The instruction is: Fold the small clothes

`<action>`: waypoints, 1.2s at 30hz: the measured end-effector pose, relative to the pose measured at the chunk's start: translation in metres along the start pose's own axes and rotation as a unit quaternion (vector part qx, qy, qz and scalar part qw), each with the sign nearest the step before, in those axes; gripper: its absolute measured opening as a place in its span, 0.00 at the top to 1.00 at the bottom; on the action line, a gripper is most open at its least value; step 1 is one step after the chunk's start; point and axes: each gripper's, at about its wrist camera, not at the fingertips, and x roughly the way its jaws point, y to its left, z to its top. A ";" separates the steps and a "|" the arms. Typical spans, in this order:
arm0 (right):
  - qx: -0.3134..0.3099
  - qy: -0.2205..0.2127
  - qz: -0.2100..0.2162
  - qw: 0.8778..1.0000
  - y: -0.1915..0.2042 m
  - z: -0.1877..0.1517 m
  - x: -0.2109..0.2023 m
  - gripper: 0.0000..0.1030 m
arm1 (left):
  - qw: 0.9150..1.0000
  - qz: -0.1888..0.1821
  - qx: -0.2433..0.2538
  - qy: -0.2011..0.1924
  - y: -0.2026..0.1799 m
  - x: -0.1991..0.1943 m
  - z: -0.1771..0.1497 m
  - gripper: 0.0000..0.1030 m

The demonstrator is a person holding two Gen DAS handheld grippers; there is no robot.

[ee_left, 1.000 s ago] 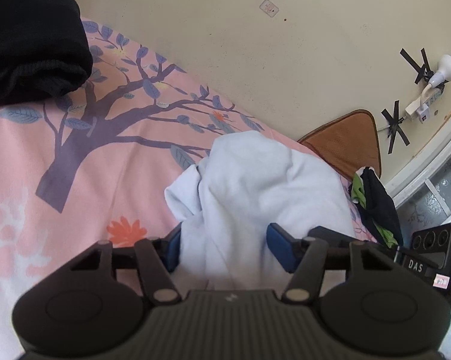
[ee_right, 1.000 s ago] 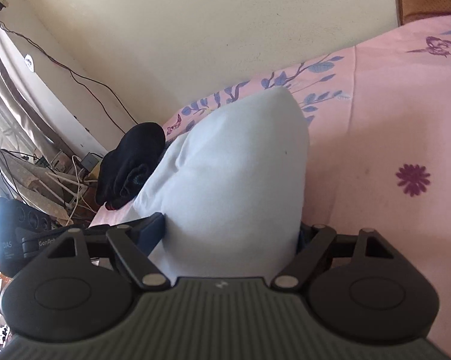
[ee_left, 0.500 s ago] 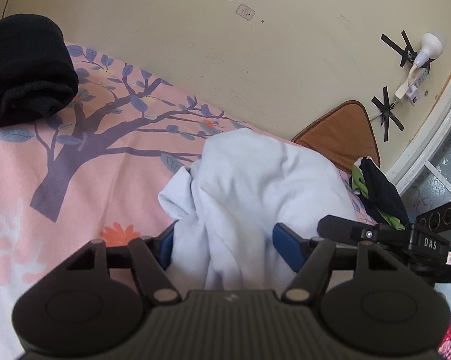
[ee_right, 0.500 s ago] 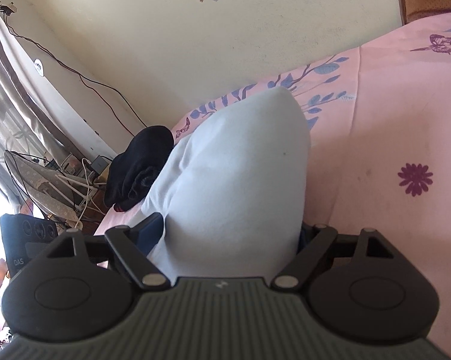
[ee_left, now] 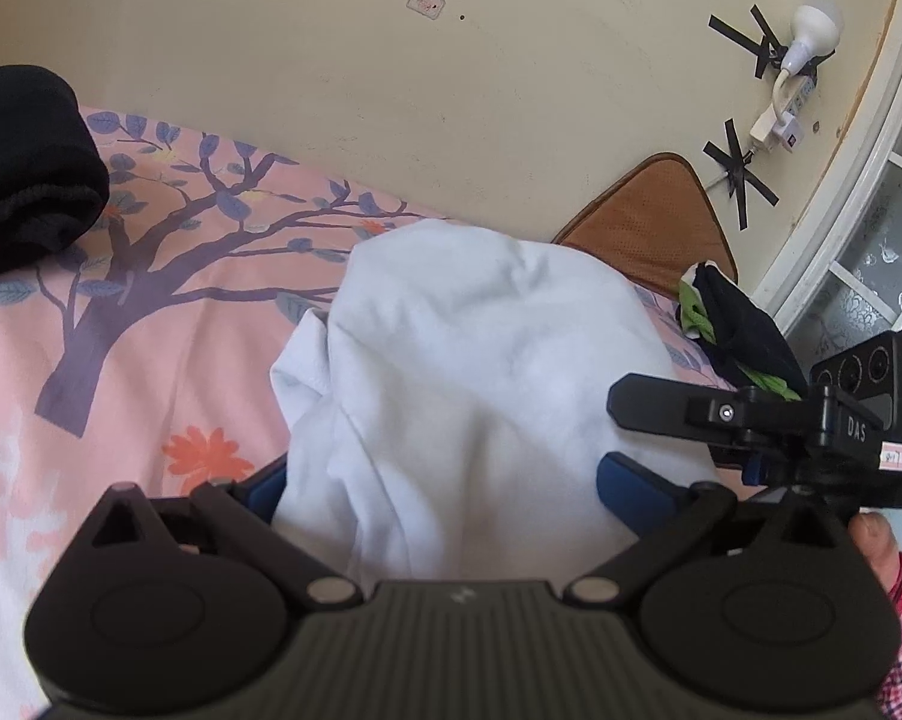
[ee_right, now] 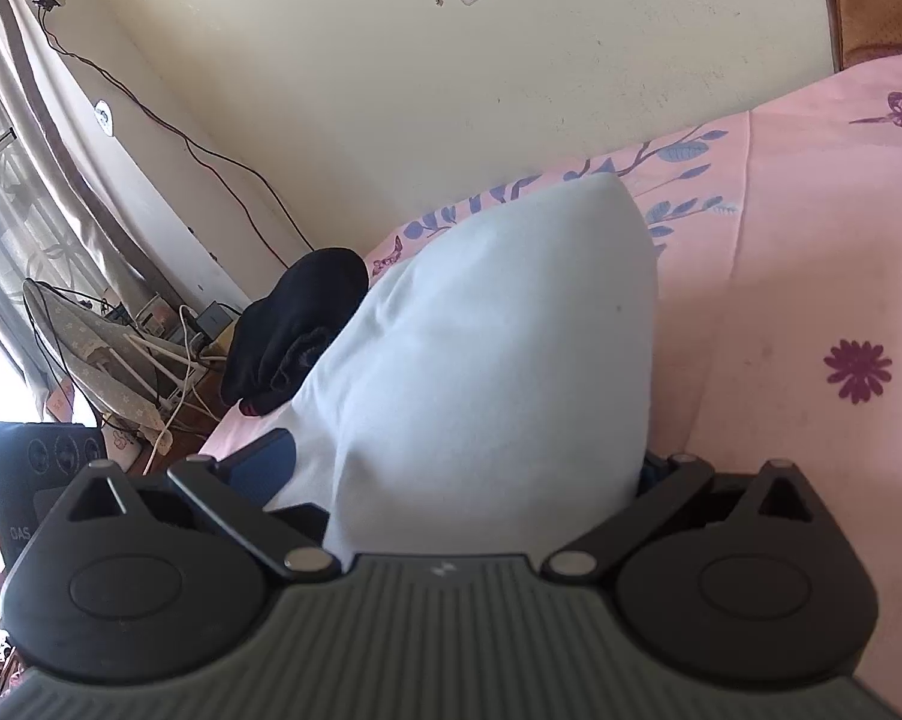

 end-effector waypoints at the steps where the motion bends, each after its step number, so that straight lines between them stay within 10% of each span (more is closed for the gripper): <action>1: 0.000 0.000 0.001 1.000 0.000 0.000 0.000 0.00 | 1.000 -0.003 -0.005 -0.002 0.001 -0.001 0.000 0.00; 7: 0.009 -0.001 0.009 1.000 -0.002 -0.001 -0.004 0.00 | 0.994 -0.045 -0.094 -0.024 0.033 -0.017 0.000 0.00; 15: 0.012 0.003 -0.012 1.000 0.006 -0.008 -0.015 0.00 | 0.996 0.024 -0.087 -0.020 0.019 -0.022 0.000 0.02; 18: 0.012 0.003 -0.021 1.000 0.006 -0.008 -0.014 0.00 | 0.997 0.021 -0.067 -0.008 0.008 -0.012 -0.001 0.29; 20: 0.009 0.001 -0.039 0.999 0.007 -0.008 -0.014 0.14 | 0.998 0.017 -0.067 -0.006 0.005 -0.006 -0.003 0.52; 22: 0.010 -0.008 -0.041 0.999 0.006 -0.008 -0.018 0.41 | 0.997 0.007 -0.078 -0.008 0.005 -0.003 -0.006 0.59; 26: -0.043 -0.055 -0.049 0.996 0.022 -0.016 -0.028 0.59 | 0.995 -0.008 -0.094 -0.018 -0.002 -0.002 -0.008 0.72; 30: -0.092 -0.136 -0.092 0.982 0.038 -0.027 -0.045 0.62 | 0.998 -0.025 -0.059 -0.008 -0.024 0.011 -0.007 0.73; 36: -0.048 -0.117 -0.100 0.987 0.019 -0.017 -0.039 0.58 | 0.999 -0.005 -0.042 -0.005 -0.024 0.018 -0.010 0.58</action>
